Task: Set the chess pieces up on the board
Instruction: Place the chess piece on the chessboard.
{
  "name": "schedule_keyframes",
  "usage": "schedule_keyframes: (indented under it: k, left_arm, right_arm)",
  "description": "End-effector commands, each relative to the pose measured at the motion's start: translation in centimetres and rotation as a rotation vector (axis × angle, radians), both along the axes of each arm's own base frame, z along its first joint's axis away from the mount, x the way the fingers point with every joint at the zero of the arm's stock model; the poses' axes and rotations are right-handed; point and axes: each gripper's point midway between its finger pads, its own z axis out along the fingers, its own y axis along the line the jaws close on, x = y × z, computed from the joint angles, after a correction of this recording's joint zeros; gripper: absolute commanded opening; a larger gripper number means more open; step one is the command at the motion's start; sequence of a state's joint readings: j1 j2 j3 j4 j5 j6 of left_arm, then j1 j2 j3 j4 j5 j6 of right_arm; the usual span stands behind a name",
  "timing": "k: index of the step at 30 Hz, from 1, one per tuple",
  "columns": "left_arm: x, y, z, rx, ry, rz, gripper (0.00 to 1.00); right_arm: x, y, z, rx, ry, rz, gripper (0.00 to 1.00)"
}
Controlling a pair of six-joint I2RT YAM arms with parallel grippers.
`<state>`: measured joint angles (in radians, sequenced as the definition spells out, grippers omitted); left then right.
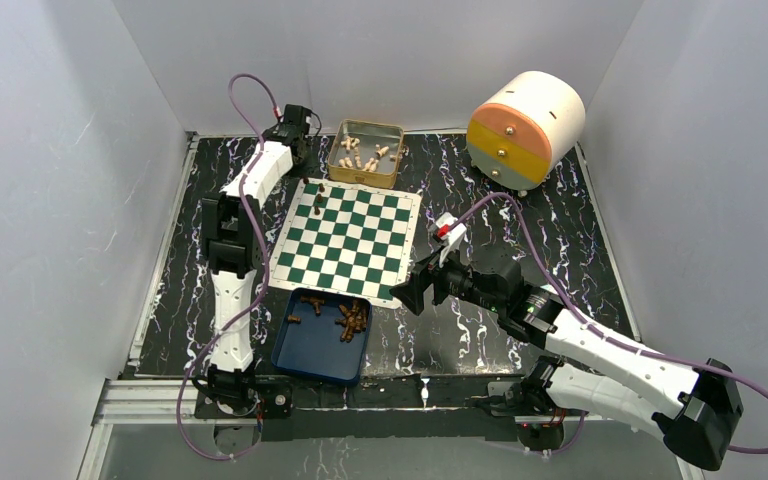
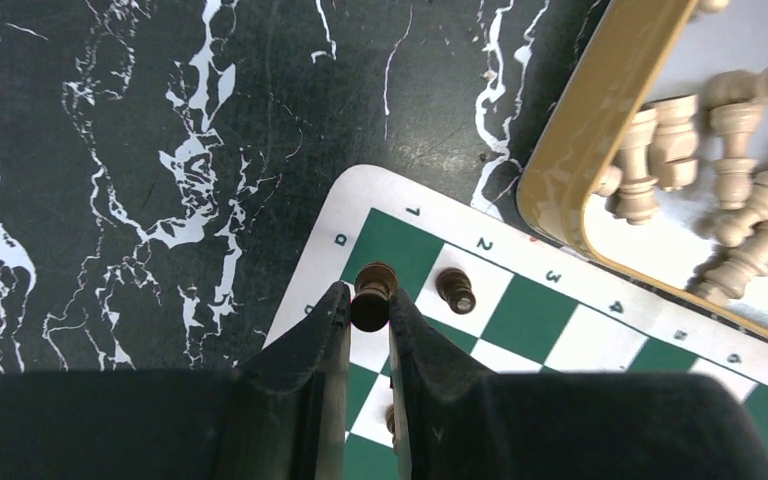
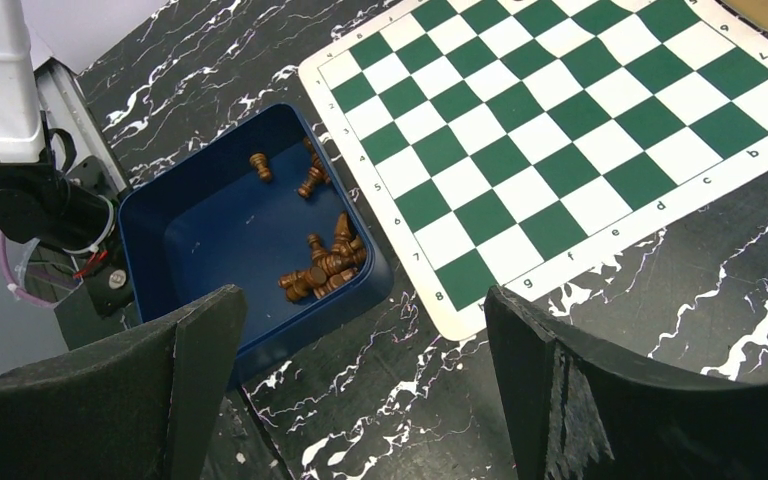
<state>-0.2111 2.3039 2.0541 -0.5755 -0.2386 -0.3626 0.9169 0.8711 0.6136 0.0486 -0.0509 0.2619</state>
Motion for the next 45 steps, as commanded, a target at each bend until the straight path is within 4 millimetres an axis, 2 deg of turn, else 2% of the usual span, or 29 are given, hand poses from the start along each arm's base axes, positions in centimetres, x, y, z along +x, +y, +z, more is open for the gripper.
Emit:
schedule_keyframes:
  k: [1, 6, 14, 27, 37, 45]
  left_arm:
    - [0.1, 0.1, -0.7, 0.023, 0.016, -0.007, 0.10]
    - [0.2, -0.2, -1.9, 0.011, 0.034, -0.024, 0.12]
    - [0.5, -0.2, -2.4, 0.022, 0.037, -0.029, 0.13]
    - [0.3, -0.7, -2.3, -0.003, 0.039, -0.038, 0.13]
    - [1.3, -0.9, -0.7, -0.014, -0.003, -0.039, 0.14]
    - [1.0, -0.8, -1.4, -0.006, 0.013, -0.039, 0.14]
  right_arm:
    - [0.6, 0.3, 3.2, 0.074, -0.052, -0.023, 0.99]
    - [0.6, 0.2, 3.5, 0.080, -0.060, -0.023, 0.99]
    - [0.7, -0.1, 3.6, 0.077, -0.075, -0.036, 0.99]
    - [0.8, -0.2, 3.4, 0.071, -0.082, -0.039, 0.99]
    - [0.8, -0.2, 3.1, 0.063, -0.086, -0.037, 0.99]
    - [0.8, -0.3, 3.1, 0.064, -0.089, -0.036, 0.99]
